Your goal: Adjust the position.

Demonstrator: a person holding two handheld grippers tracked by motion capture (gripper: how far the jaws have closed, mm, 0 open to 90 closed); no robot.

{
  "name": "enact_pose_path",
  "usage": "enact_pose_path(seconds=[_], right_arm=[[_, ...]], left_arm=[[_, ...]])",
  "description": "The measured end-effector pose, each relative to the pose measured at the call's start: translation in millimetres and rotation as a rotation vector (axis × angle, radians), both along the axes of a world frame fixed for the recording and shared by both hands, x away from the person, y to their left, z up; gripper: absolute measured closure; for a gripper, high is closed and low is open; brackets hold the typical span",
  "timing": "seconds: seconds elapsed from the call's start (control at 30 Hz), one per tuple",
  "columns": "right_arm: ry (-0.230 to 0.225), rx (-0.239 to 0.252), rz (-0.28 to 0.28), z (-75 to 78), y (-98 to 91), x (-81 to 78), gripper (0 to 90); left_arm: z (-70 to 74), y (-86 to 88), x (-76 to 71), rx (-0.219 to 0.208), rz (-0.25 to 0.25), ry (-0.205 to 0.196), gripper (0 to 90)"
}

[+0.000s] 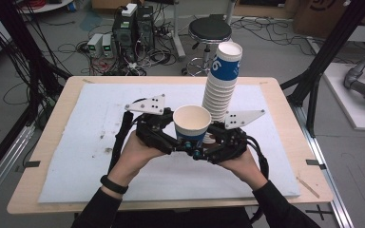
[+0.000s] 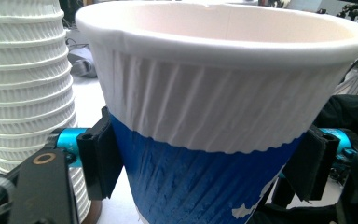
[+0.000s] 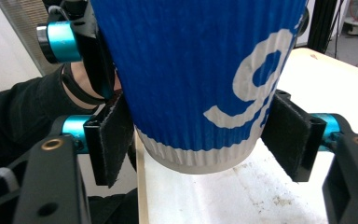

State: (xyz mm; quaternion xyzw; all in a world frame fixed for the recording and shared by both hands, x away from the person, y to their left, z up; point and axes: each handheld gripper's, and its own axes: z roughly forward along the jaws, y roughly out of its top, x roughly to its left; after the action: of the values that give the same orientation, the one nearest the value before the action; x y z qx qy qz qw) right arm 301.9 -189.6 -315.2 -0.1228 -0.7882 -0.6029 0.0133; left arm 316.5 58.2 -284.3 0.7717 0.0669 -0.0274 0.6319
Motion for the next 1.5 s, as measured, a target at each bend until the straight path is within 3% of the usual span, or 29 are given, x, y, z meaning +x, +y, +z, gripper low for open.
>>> enact_pose_path(seconds=[0.27,0.5,0.63,1.1,1.2,1.5], right_arm=[[-0.009,-0.008,0.011,0.0,0.3,-0.2,30.0],[-0.014,-0.024,0.018,-1.1,2.2,0.2,30.0],[-0.004,-0.03,0.024,-1.6,3.5,-0.3,30.0],[0.007,-0.047,0.026,-2.3,4.7,0.5,28.7],[0.025,-0.021,0.027,-1.6,4.3,0.7,20.7],[0.051,0.04,0.034,1.8,2.2,1.1,20.1]], left_arm=[[-0.1,-0.5,-0.4,0.003,-0.012,0.003,22.6],[2.1,1.6,-1.4,-0.021,-0.008,0.0,16.4],[3.1,2.8,-2.2,-0.038,-0.003,0.006,16.4],[2.7,3.1,-1.3,-0.03,0.001,0.005,22.3],[2.3,3.1,-1.3,-0.029,0.009,0.003,22.7],[1.5,0.0,-2.4,-0.031,-0.001,-0.009,23.0]])
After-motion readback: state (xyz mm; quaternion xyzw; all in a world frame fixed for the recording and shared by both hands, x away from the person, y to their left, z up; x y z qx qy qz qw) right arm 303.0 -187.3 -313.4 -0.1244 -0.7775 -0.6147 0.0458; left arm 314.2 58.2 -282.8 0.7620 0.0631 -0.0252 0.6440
